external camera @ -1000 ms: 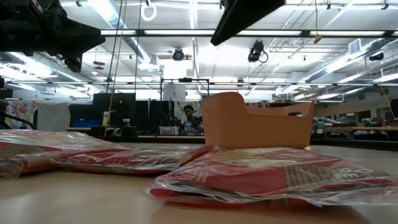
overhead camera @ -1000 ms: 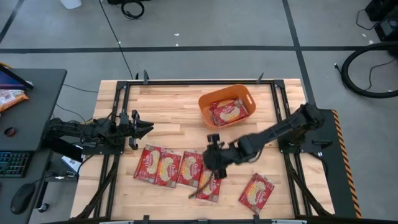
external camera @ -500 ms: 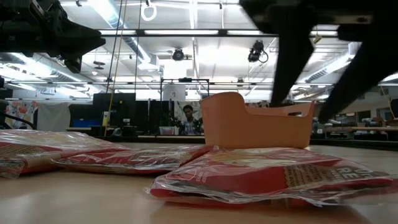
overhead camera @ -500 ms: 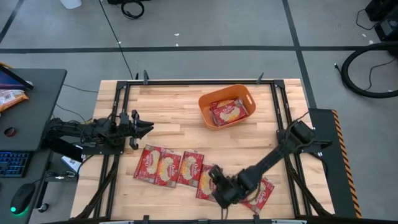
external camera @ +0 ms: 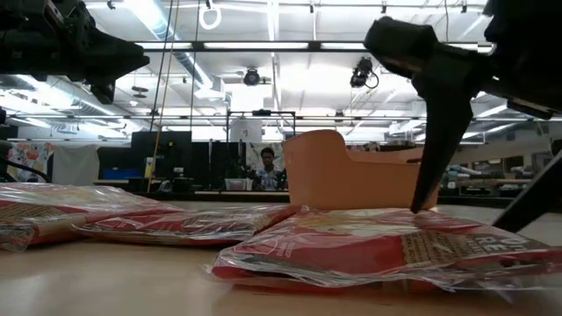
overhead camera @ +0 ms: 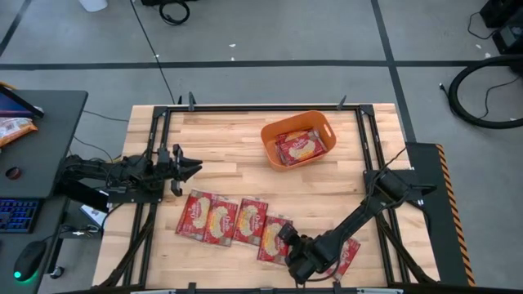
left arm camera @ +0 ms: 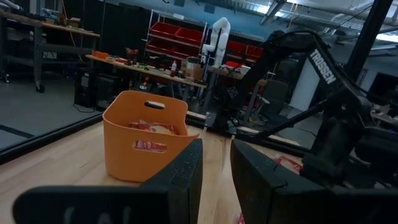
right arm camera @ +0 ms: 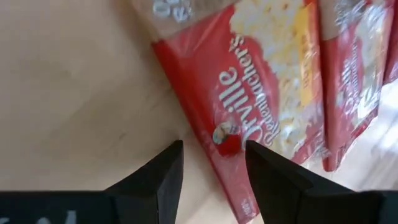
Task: Sort popcorn bags into baskets
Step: Put the popcorn pack into the orange bin
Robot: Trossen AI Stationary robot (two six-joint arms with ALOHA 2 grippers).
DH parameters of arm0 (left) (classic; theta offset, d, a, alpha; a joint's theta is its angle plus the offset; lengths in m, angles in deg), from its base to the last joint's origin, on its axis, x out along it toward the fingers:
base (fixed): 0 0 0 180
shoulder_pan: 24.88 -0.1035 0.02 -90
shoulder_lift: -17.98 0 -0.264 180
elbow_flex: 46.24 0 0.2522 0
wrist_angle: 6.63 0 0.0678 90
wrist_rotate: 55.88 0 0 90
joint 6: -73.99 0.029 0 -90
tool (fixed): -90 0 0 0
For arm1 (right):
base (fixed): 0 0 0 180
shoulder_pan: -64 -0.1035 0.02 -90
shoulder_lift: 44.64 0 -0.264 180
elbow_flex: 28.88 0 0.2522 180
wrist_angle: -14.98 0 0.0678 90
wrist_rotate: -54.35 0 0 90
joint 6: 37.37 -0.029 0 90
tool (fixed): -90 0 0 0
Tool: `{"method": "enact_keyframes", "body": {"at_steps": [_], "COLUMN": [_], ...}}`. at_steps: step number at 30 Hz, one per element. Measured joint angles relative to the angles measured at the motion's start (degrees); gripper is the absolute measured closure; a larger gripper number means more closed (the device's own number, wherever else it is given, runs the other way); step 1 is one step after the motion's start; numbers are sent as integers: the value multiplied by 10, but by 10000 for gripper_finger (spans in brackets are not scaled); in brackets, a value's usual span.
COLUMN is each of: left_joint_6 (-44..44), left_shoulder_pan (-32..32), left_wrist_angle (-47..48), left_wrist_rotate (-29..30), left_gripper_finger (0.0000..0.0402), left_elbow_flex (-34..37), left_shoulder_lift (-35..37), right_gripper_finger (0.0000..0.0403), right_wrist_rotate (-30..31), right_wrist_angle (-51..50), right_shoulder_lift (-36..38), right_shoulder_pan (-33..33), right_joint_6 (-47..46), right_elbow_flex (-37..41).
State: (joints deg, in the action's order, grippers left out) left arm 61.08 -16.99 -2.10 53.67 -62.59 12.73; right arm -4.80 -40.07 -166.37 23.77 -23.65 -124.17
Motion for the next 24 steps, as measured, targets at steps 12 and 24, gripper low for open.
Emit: {"method": "enact_keyframes", "body": {"at_steps": [12, 24], "left_joint_6": [0, 0], "left_shoulder_pan": [0, 0], "left_wrist_angle": [1, 1], "left_wrist_rotate": [0, 0], "left_gripper_finger": [315, 315], "left_elbow_flex": [0, 0], "left_shoulder_lift": [0, 0], "right_gripper_finger": [265, 388], "right_wrist_rotate": [-2, -12], "right_wrist_angle": [89, 92], "right_shoulder_lift": [-1, 12], "right_shoulder_pan": [20, 33], "right_joint_6": [15, -1], "right_elbow_flex": [9, 9]}}
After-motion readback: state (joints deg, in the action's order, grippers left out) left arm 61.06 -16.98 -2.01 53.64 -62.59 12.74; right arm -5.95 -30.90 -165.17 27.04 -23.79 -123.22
